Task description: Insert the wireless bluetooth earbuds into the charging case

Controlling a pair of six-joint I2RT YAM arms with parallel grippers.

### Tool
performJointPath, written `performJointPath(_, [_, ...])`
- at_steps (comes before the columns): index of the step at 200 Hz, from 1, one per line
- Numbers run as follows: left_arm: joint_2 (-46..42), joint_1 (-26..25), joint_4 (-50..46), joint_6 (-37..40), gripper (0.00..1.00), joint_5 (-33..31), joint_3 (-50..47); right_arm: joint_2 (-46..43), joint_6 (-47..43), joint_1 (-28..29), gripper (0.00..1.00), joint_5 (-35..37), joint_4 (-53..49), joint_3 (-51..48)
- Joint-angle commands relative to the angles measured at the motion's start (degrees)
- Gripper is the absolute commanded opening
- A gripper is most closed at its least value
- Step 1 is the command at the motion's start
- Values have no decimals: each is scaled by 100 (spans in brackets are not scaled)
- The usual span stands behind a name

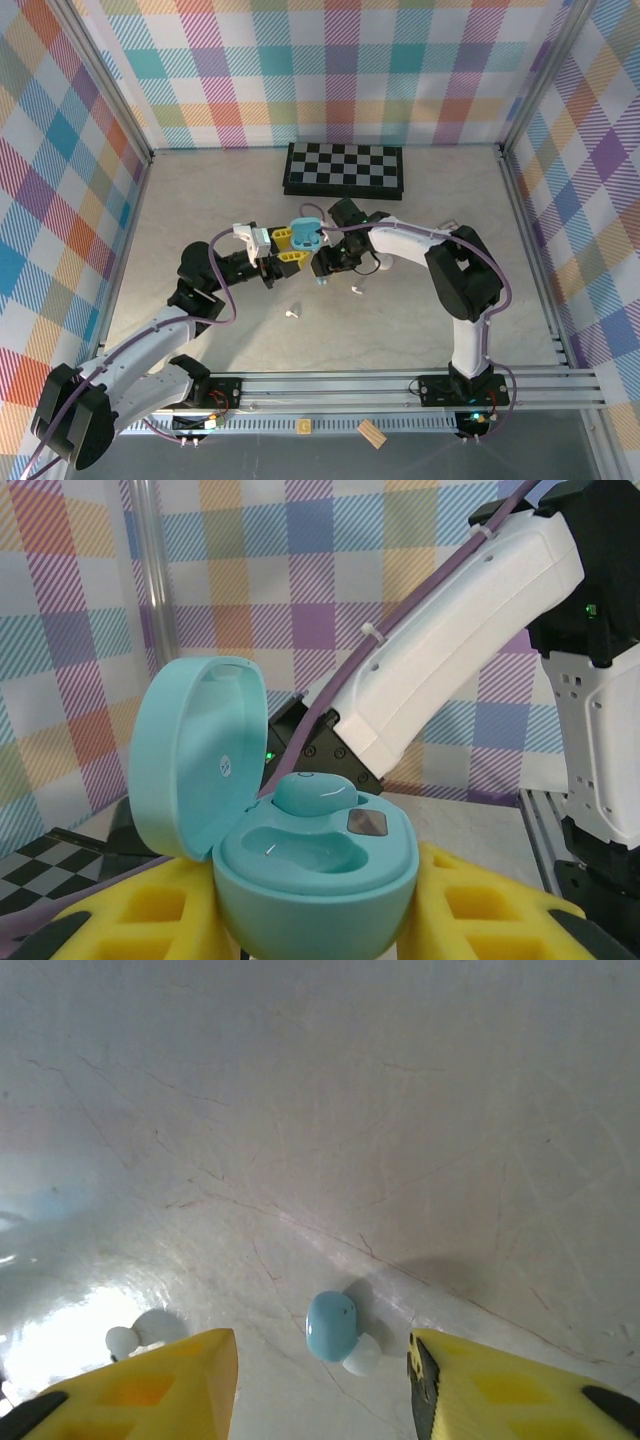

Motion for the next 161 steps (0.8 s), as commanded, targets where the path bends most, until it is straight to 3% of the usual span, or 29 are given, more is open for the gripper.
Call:
performJointPath(1, [-229, 51, 161, 45, 36, 6, -28, 11, -233, 237, 47, 853, -583, 378])
performJointPath(70, [-577, 51, -202, 137, 36, 64, 62, 546, -136, 788, 41, 1596, -1205, 1035])
performJointPath(161, [-552, 51, -141, 130, 36, 60, -10, 906, -145, 868, 33, 1944, -1415, 1208])
